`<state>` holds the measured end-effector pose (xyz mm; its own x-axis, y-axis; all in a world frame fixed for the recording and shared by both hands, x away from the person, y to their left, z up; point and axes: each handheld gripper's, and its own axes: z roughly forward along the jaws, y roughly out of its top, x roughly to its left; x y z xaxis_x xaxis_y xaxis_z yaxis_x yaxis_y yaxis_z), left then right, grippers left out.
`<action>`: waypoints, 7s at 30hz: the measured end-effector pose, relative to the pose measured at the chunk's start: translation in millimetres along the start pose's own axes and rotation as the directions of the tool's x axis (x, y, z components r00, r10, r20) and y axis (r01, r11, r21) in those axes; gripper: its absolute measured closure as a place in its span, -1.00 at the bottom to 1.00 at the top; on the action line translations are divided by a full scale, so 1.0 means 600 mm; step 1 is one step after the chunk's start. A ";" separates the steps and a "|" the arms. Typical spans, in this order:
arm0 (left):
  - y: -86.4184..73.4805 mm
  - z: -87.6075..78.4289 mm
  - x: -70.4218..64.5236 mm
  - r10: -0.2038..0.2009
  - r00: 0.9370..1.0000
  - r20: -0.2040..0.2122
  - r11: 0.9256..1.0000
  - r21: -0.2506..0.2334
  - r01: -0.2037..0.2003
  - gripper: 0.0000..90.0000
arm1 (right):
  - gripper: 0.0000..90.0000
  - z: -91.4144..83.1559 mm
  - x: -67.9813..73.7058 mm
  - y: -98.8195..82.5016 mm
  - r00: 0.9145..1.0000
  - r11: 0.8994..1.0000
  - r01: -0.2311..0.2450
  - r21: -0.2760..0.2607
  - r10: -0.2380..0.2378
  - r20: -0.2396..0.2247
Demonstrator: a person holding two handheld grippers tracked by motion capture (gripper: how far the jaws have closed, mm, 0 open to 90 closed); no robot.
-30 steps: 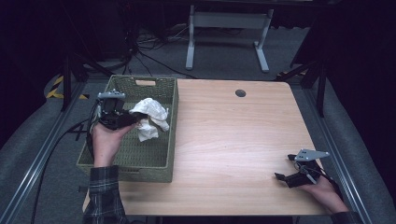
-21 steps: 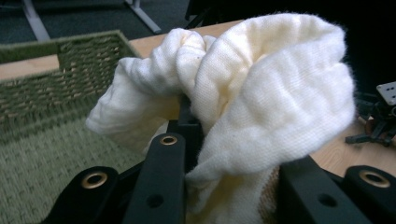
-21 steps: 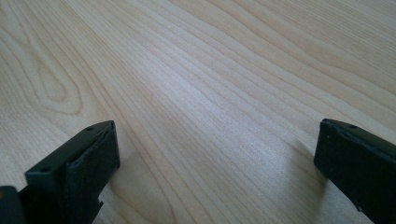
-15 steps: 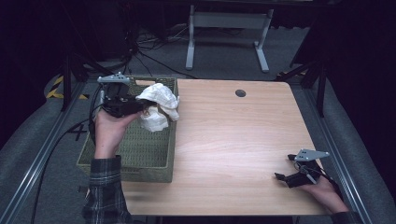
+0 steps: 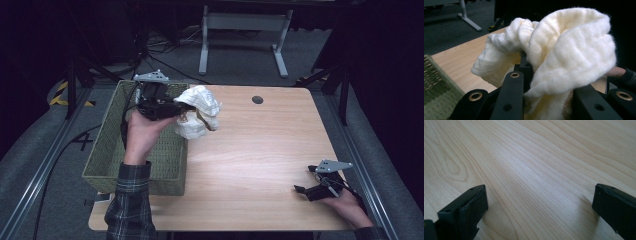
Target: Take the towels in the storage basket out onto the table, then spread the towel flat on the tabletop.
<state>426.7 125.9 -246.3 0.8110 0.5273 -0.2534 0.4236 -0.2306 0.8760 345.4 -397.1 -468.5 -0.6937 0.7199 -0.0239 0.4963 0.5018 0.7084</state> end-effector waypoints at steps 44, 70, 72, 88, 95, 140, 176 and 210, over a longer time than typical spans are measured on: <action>-0.052 0.257 -0.125 0.071 0.961 0.269 0.979 0.167 -0.119 0.74 | -0.99 0.000 0.000 0.000 1.000 1.000 0.000 -0.001 0.000 0.000; -0.178 0.369 -0.142 0.065 0.962 0.266 0.926 0.342 -0.157 0.73 | -0.99 0.000 0.000 0.000 1.000 1.000 0.000 -0.001 0.000 -0.003; -0.189 0.377 -0.140 0.065 0.964 0.257 0.919 0.361 -0.159 0.73 | -0.99 0.000 0.000 0.000 1.000 1.000 0.000 -0.001 0.000 -0.003; -0.216 0.387 -0.140 0.106 0.972 0.212 0.902 0.390 -0.183 -0.08 | -0.99 0.000 -0.001 0.000 1.000 1.000 0.004 -0.001 -0.004 -0.001; -0.216 0.344 -0.143 0.111 0.976 0.189 0.917 0.360 -0.174 -0.42 | -0.94 -0.002 0.000 -0.002 1.000 1.000 0.005 -0.005 -0.005 -0.005; -0.298 0.303 -0.131 0.139 0.990 0.026 0.886 0.443 -0.136 0.72 | 0.41 0.016 0.066 0.048 0.953 0.981 0.179 -0.075 -0.192 -0.234; -0.208 0.256 -0.126 0.100 0.995 -0.009 0.978 0.183 -0.097 0.90 | 0.90 -0.060 0.017 0.067 0.975 0.973 0.105 -0.204 -0.141 -0.174; -0.204 0.336 -0.027 0.063 0.957 -0.283 0.954 0.299 0.026 0.89 | 0.80 0.007 -0.115 0.100 0.999 0.994 -0.041 -0.105 0.039 -0.022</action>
<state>443.3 -19.2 -432.0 0.6885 0.7217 -0.0711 0.5453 -0.4506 0.7068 425.1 -414.7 -427.1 -0.6848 0.7284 0.0192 0.4671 0.4186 0.7789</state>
